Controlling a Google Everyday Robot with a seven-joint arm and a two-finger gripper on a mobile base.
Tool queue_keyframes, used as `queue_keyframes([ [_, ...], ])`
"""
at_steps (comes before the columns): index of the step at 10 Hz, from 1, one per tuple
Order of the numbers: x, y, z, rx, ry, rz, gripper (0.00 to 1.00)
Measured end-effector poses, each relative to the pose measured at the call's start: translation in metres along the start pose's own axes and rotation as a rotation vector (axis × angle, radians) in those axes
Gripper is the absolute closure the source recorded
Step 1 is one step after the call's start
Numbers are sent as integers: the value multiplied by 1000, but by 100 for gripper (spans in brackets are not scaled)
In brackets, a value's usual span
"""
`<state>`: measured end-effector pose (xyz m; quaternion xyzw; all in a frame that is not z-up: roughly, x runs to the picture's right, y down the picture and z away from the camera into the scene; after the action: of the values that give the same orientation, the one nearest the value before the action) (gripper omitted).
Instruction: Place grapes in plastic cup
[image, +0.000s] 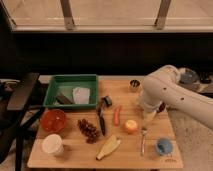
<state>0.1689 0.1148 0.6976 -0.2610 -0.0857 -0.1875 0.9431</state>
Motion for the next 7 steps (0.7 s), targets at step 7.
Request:
queue_keyframes([
  [7,-113,-41,12,5,-213,-287,35],
])
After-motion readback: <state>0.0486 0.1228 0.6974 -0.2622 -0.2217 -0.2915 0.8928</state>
